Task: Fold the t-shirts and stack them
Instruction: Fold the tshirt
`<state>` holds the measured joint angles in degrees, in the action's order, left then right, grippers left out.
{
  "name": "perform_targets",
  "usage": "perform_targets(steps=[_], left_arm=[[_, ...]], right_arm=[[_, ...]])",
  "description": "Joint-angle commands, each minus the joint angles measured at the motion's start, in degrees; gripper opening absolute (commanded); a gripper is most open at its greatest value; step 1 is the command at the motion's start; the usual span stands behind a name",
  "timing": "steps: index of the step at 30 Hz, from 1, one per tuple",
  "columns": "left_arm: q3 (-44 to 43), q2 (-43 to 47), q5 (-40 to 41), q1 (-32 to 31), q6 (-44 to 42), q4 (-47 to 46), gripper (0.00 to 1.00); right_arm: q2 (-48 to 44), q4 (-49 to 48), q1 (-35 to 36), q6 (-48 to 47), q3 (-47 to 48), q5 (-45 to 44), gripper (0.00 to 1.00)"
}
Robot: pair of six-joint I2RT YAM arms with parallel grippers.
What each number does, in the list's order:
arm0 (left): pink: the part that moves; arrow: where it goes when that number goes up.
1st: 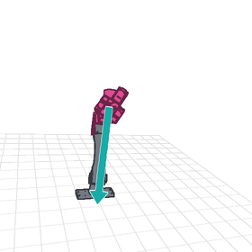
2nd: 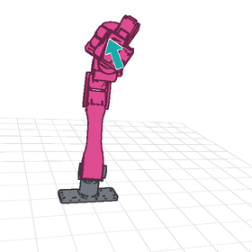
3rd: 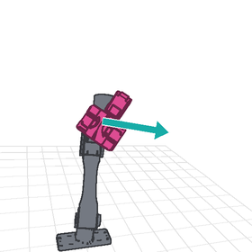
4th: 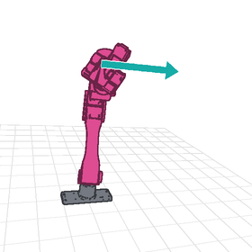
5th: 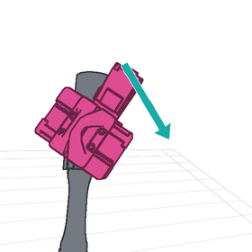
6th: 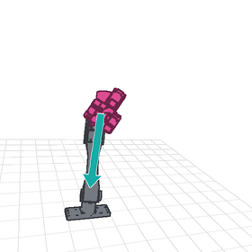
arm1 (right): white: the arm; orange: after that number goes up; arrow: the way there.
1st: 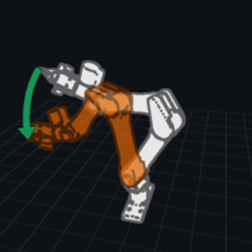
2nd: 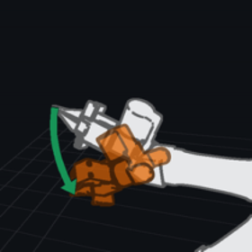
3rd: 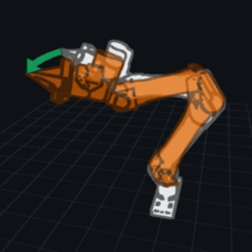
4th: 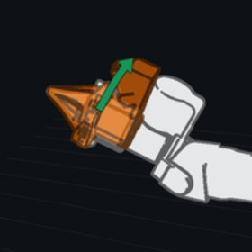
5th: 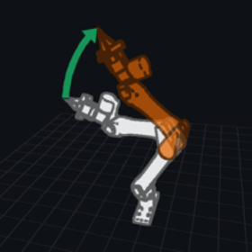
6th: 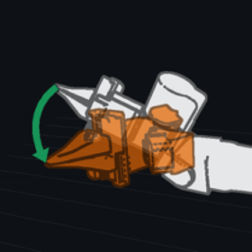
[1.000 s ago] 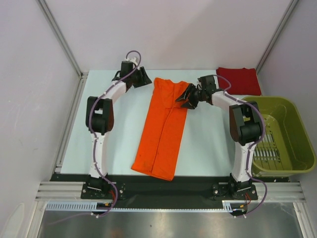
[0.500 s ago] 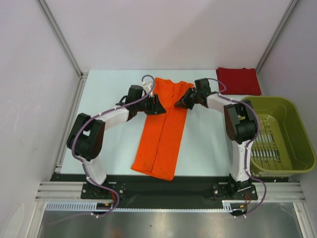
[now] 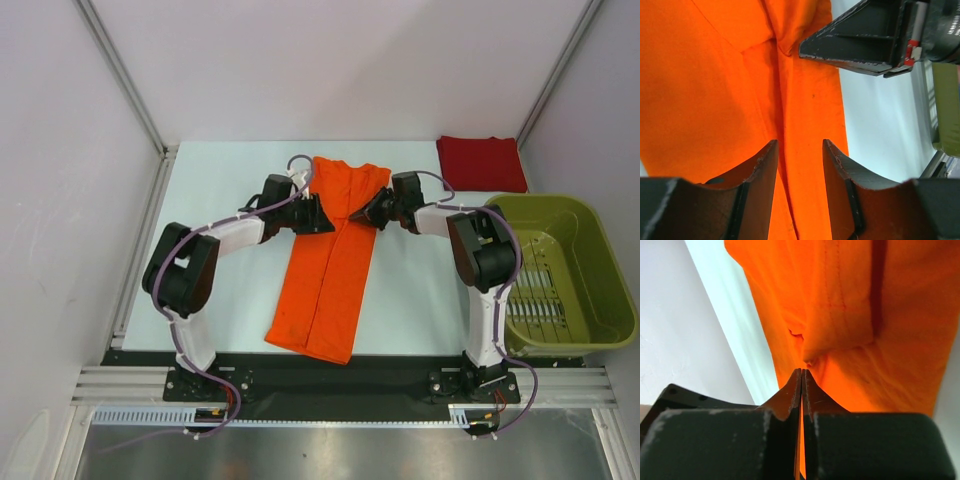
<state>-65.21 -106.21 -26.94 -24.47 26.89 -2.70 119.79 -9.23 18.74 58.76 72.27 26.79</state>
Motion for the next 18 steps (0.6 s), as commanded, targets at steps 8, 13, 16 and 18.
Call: perform_targets(steps=[8, 13, 16, 18], left_arm=[[-3.1, -1.0, -0.5, -0.2, -0.4, 0.7, 0.46], [-3.4, -2.8, -1.6, -0.2, 1.4, -0.5, 0.50], [-3.3, -4.2, -2.9, -0.2, 3.8, -2.2, 0.51], [-3.6, -5.2, -3.5, -0.2, 5.1, -3.3, 0.51]], right_arm=[[0.5, -4.9, 0.2, 1.5, -0.9, -1.3, 0.00], [-1.7, -6.2, -0.2, 1.8, -3.6, -1.0, 0.00], [-2.2, -6.8, -0.2, 2.2, -4.7, -0.7, 0.00], [-1.7, -6.9, -0.1, 2.2, -5.0, -0.2, 0.00]])
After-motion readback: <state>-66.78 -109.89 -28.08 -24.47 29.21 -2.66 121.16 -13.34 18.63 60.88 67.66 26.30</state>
